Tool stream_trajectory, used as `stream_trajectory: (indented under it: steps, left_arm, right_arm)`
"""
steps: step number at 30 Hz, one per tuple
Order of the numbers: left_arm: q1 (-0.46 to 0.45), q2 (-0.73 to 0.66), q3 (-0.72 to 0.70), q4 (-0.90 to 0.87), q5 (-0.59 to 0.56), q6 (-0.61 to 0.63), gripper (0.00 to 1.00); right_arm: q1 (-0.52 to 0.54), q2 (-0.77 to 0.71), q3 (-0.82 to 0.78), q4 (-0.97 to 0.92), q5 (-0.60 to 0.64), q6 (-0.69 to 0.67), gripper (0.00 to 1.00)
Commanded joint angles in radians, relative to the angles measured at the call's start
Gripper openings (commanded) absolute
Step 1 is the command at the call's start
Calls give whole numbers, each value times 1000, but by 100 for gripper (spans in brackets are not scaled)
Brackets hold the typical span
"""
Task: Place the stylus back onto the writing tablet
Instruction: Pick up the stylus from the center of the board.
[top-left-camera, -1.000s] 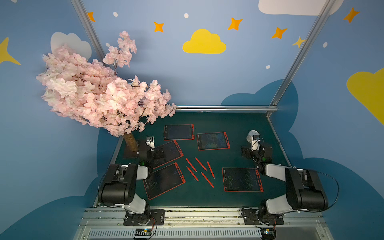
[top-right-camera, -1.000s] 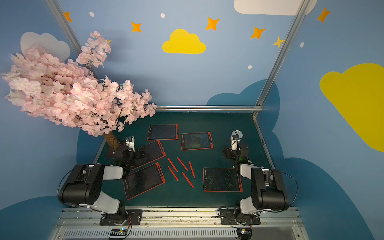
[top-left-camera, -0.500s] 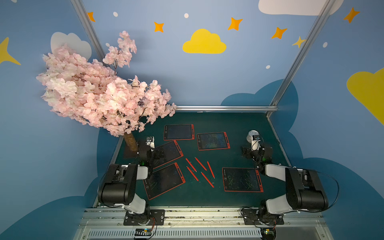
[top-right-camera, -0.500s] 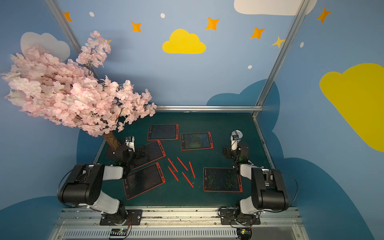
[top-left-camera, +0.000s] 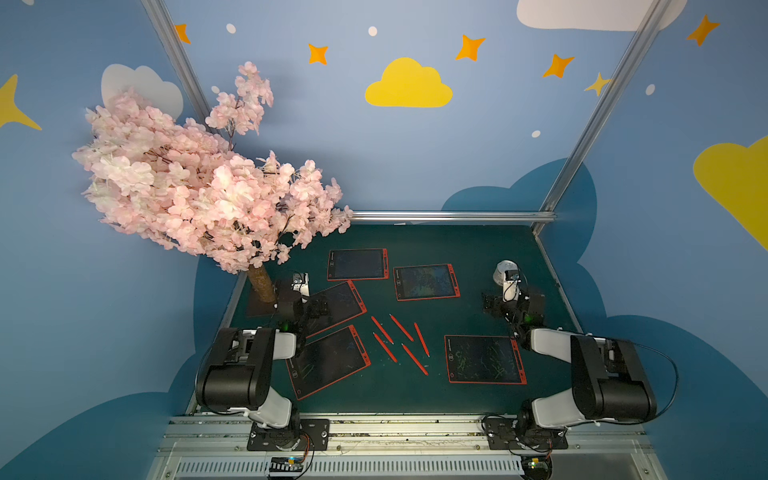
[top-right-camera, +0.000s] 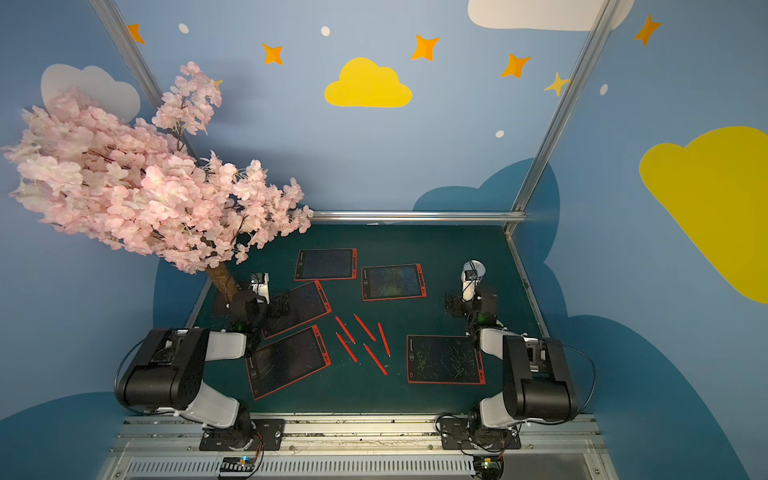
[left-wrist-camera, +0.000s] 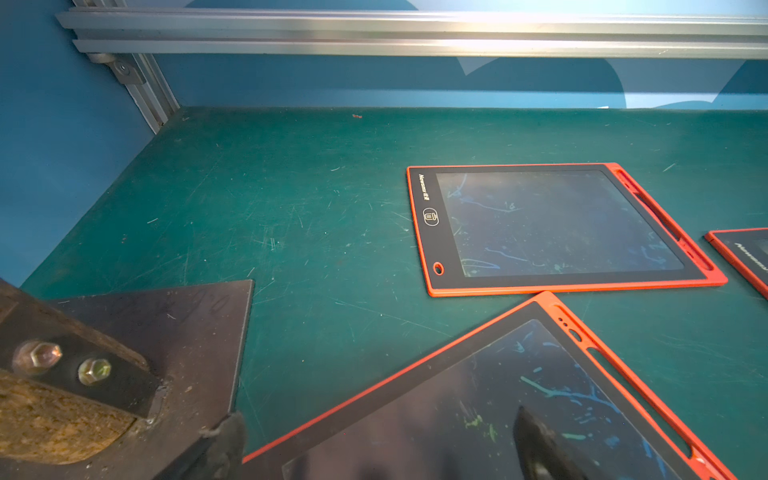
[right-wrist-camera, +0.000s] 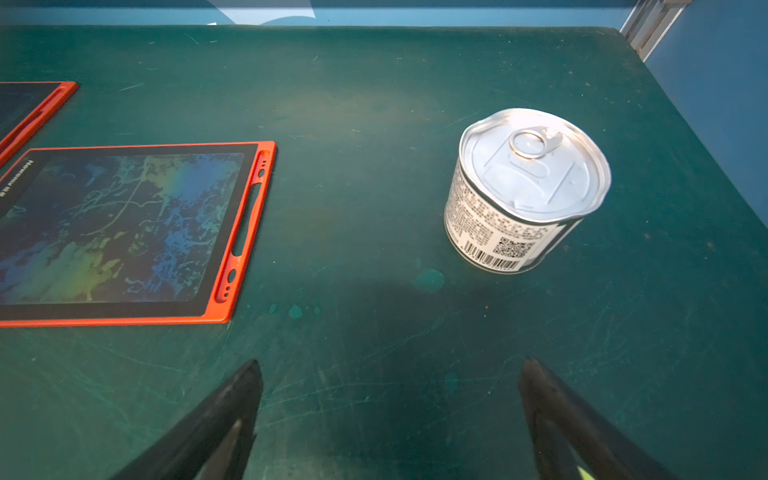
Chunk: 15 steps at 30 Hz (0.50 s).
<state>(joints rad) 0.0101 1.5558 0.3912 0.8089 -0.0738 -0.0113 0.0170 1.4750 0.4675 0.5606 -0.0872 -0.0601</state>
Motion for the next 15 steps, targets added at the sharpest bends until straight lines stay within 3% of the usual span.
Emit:
stream_trajectory:
  steps: [1,15]
  left_arm:
    - [0,-17,11,0,12,-7,99]
    - [4,-16,10,2,20,-9,100]
  right_arm:
    - [3,-4,17,-1,-2,-1,95]
    - [4,-3,20,-3,-2,-1,95]
